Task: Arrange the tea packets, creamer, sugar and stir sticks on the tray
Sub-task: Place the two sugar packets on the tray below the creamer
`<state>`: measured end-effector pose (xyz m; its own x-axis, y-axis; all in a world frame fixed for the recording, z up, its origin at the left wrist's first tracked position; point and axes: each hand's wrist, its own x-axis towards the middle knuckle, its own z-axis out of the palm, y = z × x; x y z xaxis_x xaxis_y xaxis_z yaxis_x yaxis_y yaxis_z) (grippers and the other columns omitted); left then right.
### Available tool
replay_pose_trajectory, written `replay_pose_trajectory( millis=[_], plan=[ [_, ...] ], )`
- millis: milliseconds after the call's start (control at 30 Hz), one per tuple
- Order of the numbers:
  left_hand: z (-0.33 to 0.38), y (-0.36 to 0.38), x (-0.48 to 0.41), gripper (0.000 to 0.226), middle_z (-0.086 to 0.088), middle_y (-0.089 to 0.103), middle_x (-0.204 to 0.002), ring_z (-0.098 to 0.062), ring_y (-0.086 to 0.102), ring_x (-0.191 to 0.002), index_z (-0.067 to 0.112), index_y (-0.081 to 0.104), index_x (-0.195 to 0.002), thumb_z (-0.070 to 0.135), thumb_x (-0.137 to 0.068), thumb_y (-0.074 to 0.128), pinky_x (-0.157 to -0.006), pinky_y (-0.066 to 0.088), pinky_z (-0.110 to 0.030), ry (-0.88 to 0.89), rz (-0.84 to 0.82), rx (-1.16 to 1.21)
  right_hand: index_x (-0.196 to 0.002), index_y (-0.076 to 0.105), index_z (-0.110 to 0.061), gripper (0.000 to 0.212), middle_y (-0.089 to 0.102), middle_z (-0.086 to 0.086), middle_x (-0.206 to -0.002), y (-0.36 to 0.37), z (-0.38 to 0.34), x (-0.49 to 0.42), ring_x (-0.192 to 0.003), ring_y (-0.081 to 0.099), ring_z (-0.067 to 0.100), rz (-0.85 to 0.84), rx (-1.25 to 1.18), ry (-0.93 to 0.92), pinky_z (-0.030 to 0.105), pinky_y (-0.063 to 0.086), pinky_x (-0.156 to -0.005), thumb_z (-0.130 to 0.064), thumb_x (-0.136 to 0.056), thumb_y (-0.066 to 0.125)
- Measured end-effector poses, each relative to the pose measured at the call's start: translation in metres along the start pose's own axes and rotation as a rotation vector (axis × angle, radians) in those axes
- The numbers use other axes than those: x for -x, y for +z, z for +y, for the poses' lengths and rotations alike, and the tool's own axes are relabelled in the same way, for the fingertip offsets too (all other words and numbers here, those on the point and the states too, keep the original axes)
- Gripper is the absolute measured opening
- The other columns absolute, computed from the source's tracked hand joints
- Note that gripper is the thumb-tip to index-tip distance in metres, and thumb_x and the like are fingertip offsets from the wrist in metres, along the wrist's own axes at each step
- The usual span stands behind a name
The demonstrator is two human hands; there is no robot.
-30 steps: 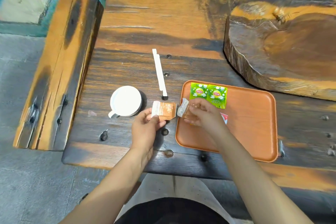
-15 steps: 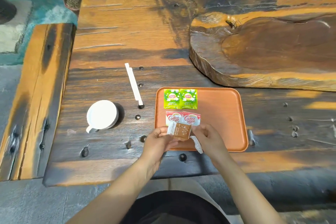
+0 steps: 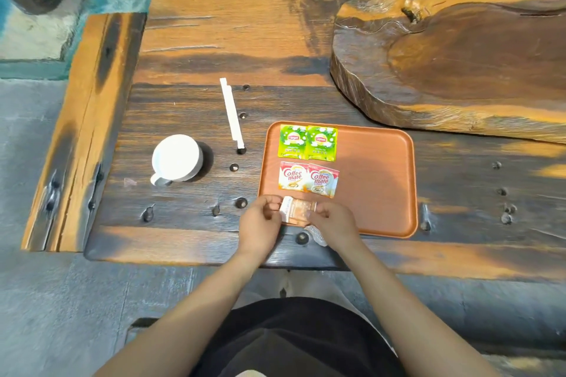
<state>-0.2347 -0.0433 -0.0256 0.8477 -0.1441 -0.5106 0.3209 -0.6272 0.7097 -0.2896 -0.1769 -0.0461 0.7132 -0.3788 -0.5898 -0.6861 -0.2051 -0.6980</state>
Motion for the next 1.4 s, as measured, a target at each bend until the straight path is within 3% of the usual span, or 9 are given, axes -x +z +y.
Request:
replay_pose_trajectory(
  millis=[233, 300, 400, 633, 800, 867, 1133, 1233, 1400],
  plan=[
    [-0.013, 0.009, -0.006, 0.025, -0.010, 0.065, -0.103, -0.025, 0.057, -0.103, 0.010, 0.070, -0.101, 0.001, -0.079, 0.060, -0.084, 0.031, -0.013, 0.334, -0.006, -0.381, -0.069, 0.045, -0.026, 0.022, 0.068, 0.010, -0.096, 0.011, -0.018, -0.004, -0.092, 0.059, 0.030, 0.072, 0.426, -0.088, 0.030, 0.035, -0.066, -0.026, -0.088, 0.054],
    [-0.014, 0.013, -0.009, 0.026, -0.010, 0.062, -0.105, -0.026, 0.052, -0.107, 0.011, 0.068, -0.103, 0.005, -0.079, 0.062, -0.084, 0.029, -0.014, 0.361, -0.059, -0.448, -0.085, 0.057, -0.019, 0.012, 0.067, 0.012, -0.105, 0.012, -0.019, -0.006, -0.100, 0.059, 0.031, 0.089, 0.538, -0.098, 0.033, 0.041, -0.070, -0.028, -0.090, 0.052],
    [-0.017, 0.015, -0.014, 0.026, -0.010, 0.057, -0.104, -0.028, 0.050, -0.105, 0.012, 0.065, -0.102, 0.006, -0.076, 0.062, -0.088, 0.031, -0.022, 0.396, -0.075, -0.504, -0.107, 0.056, -0.010, 0.026, 0.065, 0.010, -0.112, 0.012, -0.017, -0.008, -0.106, 0.058, 0.030, 0.094, 0.621, -0.076, 0.033, 0.042, -0.071, -0.031, -0.091, 0.051],
    [-0.015, 0.014, -0.016, 0.030, -0.011, 0.057, -0.100, -0.028, 0.051, -0.102, 0.012, 0.066, -0.102, 0.000, -0.075, 0.058, -0.089, 0.040, -0.030, 0.380, -0.054, -0.496, -0.099, 0.059, -0.001, 0.022, 0.065, 0.016, -0.102, -0.003, -0.009, -0.005, -0.091, 0.057, 0.027, 0.044, 0.181, -0.040, 0.031, 0.038, -0.070, -0.014, -0.091, 0.044],
    [-0.016, 0.014, -0.013, 0.023, -0.010, 0.058, -0.098, -0.027, 0.052, -0.100, 0.013, 0.067, -0.101, 0.009, -0.079, 0.063, -0.086, 0.036, -0.024, 0.401, -0.024, -0.451, -0.102, 0.059, -0.008, 0.022, 0.058, 0.002, -0.095, -0.020, 0.004, -0.003, -0.072, 0.050, 0.004, 0.074, -0.089, 0.025, 0.002, 0.037, -0.057, 0.000, -0.086, 0.047],
    [-0.015, 0.015, -0.010, 0.022, -0.010, 0.060, -0.096, -0.027, 0.053, -0.099, 0.013, 0.068, -0.102, 0.013, -0.080, 0.064, -0.087, 0.035, -0.023, 0.418, -0.014, -0.422, -0.099, 0.060, -0.012, 0.022, 0.059, 0.002, -0.095, -0.018, 0.006, -0.003, -0.077, 0.052, 0.009, 0.092, -0.123, -0.016, 0.000, 0.037, -0.060, 0.002, -0.084, 0.052],
    [-0.021, 0.016, -0.011, 0.022, -0.007, 0.059, -0.101, -0.028, 0.052, -0.101, 0.016, 0.066, -0.100, 0.012, -0.079, 0.062, -0.089, 0.045, -0.038, 0.463, -0.041, -0.513, -0.098, 0.060, -0.011, 0.019, 0.060, 0.005, -0.102, 0.001, 0.011, -0.003, -0.090, 0.051, 0.018, 0.200, 0.198, -0.199, 0.020, 0.035, -0.072, -0.002, -0.082, 0.055],
    [-0.022, 0.016, -0.013, 0.021, -0.007, 0.060, -0.103, -0.027, 0.052, -0.101, 0.016, 0.068, -0.097, 0.009, -0.078, 0.062, -0.091, 0.041, -0.032, 0.472, -0.016, -0.517, -0.098, 0.063, -0.009, 0.018, 0.062, 0.009, -0.101, 0.004, 0.015, 0.001, -0.098, 0.050, 0.027, 0.298, 0.376, -0.322, 0.037, 0.043, -0.084, -0.003, -0.082, 0.058],
    [-0.022, 0.015, -0.014, 0.024, -0.006, 0.059, -0.104, -0.025, 0.050, -0.101, 0.016, 0.066, -0.099, 0.006, -0.078, 0.060, -0.089, 0.035, -0.025, 0.490, -0.006, -0.507, -0.099, 0.064, -0.014, 0.021, 0.061, 0.006, -0.097, 0.008, 0.015, 0.005, -0.094, 0.047, 0.025, 0.372, 0.541, -0.428, 0.038, 0.039, -0.081, -0.011, -0.079, 0.064]
  ],
)
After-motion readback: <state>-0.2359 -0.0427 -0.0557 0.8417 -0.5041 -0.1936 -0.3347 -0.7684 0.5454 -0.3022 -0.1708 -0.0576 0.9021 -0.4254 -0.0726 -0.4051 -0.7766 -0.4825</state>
